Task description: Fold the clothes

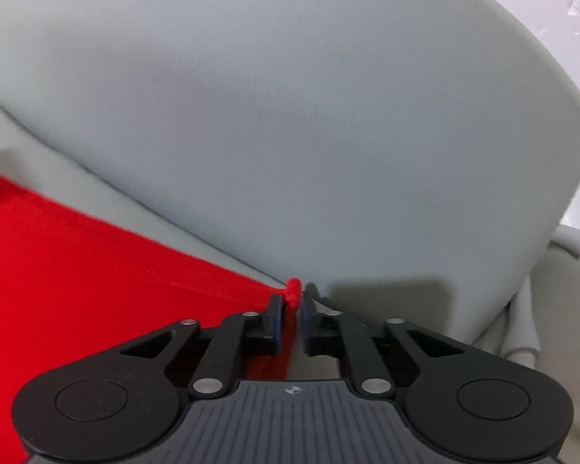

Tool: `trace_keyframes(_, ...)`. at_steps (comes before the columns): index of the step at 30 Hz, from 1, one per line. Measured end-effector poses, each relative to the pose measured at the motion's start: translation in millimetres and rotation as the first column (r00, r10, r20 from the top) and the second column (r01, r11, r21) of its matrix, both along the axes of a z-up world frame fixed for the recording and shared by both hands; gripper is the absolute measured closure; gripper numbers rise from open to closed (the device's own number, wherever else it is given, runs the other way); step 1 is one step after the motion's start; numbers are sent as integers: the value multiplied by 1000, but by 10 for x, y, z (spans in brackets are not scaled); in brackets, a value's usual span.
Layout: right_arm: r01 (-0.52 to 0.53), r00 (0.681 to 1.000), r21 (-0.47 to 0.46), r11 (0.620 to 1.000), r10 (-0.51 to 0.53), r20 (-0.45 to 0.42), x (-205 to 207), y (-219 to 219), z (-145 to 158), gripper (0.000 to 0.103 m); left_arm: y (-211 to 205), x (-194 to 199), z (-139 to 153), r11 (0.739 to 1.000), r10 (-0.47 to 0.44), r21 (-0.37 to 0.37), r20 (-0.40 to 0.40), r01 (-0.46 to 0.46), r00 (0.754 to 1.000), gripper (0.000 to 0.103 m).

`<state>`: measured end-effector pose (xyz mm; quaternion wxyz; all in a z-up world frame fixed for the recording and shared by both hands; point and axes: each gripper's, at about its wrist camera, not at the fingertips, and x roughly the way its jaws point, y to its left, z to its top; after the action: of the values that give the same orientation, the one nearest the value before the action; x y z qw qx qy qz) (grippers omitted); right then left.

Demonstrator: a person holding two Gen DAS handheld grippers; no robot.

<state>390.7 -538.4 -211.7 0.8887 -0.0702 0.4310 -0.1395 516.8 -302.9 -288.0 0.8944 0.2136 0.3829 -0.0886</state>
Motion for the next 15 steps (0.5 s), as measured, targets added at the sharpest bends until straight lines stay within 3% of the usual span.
trace_keyframes(1, 17, 1000, 48, 999, -18, 20, -54, -45, 110, 62, 47, -11, 65, 1000, 15, -13, 1, -15, 1000, 44)
trace_keyframes(2, 27, 999, 71, 997, -29, 30, -87, -74, 167, 62, 112, -34, 155, 999, 34, -27, 3, -34, 999, 39)
trace_keyframes(8, 59, 991, 234, 970, -86, 107, -808, -204, 760, 52, 399, -374, 655, 995, 54, -79, -26, -56, 998, 30)
trace_keyframes(10, 67, 989, 285, 956, -100, 104, -1202, -172, 966, 48, 456, -640, 826, 994, 41, -103, -60, -47, 997, 28)
trace_keyframes(15, 45, 994, 301, 953, -73, 81, -1831, 127, 1191, 36, 484, -1558, 1182, 988, -42, -151, -139, 21, 989, 22)
